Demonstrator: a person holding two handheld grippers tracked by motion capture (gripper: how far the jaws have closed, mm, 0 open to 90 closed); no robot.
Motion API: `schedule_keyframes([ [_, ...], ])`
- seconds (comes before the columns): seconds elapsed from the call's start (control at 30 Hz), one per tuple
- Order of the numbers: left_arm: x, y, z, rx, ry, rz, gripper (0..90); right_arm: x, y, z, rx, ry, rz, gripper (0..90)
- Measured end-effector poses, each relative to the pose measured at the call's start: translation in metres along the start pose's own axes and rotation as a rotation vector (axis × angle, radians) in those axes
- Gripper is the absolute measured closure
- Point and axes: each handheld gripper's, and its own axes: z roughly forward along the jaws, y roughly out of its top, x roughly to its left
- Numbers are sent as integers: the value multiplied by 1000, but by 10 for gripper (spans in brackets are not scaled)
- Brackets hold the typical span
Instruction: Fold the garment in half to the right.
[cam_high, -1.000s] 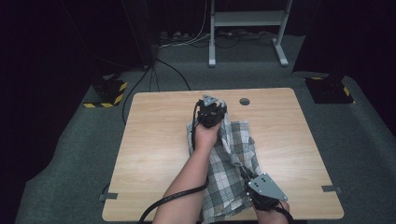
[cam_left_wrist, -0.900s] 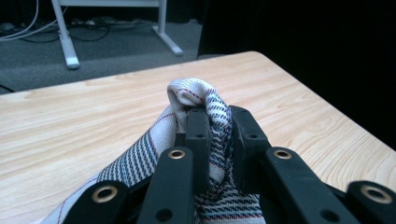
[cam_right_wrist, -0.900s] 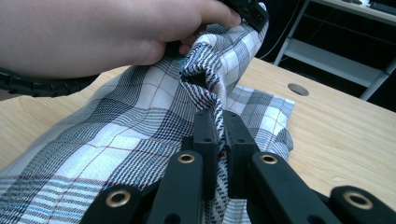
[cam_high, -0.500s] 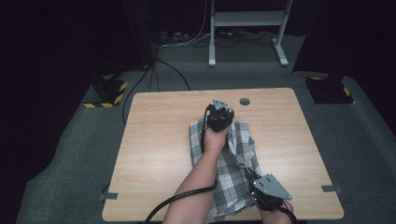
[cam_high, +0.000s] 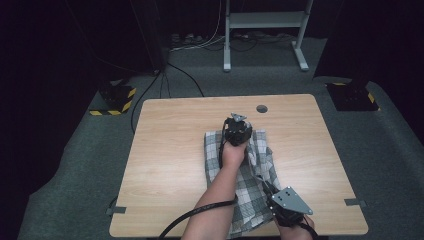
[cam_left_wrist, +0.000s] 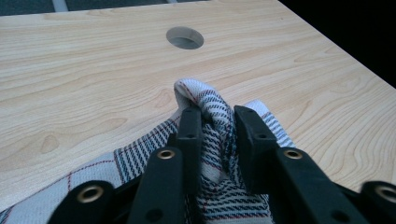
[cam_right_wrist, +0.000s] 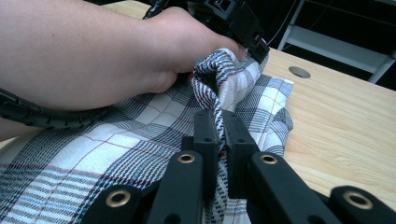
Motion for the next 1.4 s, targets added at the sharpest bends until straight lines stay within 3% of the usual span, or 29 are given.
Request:
schedule_keyframes([
  [0.1, 0, 3, -3, 3, -15, -19, 622, 0, -1, 1, 1, 0, 0, 857],
  [0.17, -2, 7, -8, -21, -21, -37, 522, 1, -1, 2, 6, -3, 6, 857],
  [0.3, -8, 18, -20, -53, -23, -17, 362, 3, 1, 3, 2, -2, 1, 857],
  [0.53, -9, 23, -46, -108, -51, 2, 324, 3, 2, 5, 9, -3, -8, 857],
  [0.8, 5, 10, -70, -111, -45, 11, 314, 2, 1, 7, 17, -6, -11, 857],
  [0.87, 7, 6, -75, -108, -35, 35, 316, 2, 0, 7, 19, -6, -12, 857],
  [1.07, 15, -10, -92, -103, -12, 52, 320, 2, -4, 7, 25, -2, -14, 857],
  [1.4, 30, -46, -118, -87, 10, 12, 330, 2, -8, 5, 20, 6, -15, 857],
])
